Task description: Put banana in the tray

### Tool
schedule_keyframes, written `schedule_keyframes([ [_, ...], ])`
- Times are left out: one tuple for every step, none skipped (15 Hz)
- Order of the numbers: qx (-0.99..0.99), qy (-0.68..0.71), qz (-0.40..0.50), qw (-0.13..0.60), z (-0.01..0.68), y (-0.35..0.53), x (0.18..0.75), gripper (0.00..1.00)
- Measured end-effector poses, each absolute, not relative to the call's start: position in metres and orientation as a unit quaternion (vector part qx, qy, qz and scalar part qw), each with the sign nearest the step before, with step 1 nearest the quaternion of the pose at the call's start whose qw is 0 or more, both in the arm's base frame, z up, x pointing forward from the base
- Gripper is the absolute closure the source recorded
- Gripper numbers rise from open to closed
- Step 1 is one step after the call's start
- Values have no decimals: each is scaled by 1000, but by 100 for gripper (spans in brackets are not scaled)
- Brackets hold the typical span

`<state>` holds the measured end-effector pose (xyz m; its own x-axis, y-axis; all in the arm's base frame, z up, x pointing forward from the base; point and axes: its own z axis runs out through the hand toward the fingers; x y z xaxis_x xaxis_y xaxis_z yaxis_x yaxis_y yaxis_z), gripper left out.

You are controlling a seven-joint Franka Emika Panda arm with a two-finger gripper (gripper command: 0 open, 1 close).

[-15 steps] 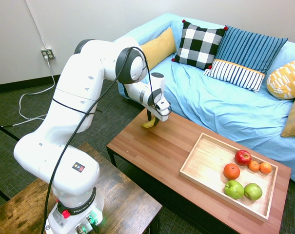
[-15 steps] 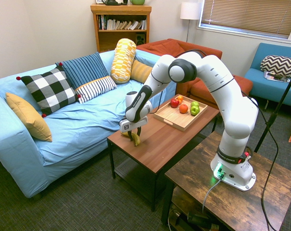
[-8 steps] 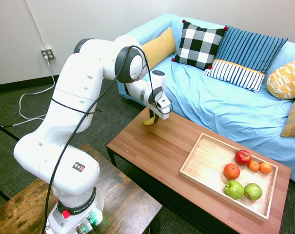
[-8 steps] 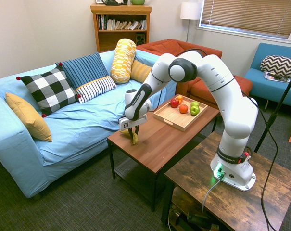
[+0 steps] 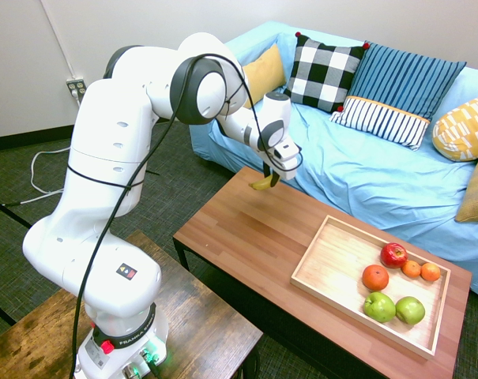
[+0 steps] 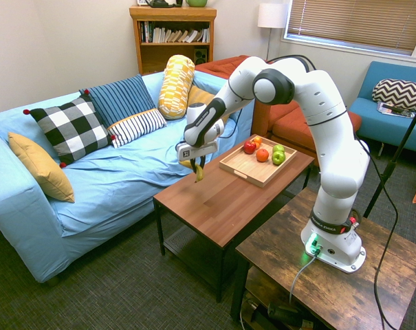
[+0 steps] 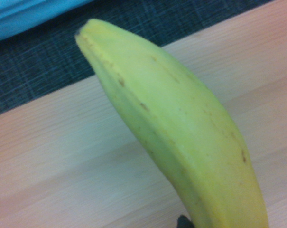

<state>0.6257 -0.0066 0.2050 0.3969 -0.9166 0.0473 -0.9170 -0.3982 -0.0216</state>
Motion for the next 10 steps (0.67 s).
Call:
schedule_keyframes([
  [827, -561, 26, 7, 208, -34, 621, 100],
  [820, -571, 26, 10, 209, -59, 617, 100],
  [814, -580, 26, 13, 209, -83, 612, 100],
  [809, -587, 24, 17, 208, -106, 607, 100],
  [804, -594, 23, 20, 206, -129, 601, 100],
  [799, -601, 22, 24, 204, -150, 595, 100],
  [793, -609, 20, 27, 201, -173, 588, 100],
  [787, -616, 21, 30, 196, -193, 582, 100],
  [781, -624, 19, 31, 189, -212, 575, 100],
  [775, -631, 17, 31, 180, -228, 569, 100],
])
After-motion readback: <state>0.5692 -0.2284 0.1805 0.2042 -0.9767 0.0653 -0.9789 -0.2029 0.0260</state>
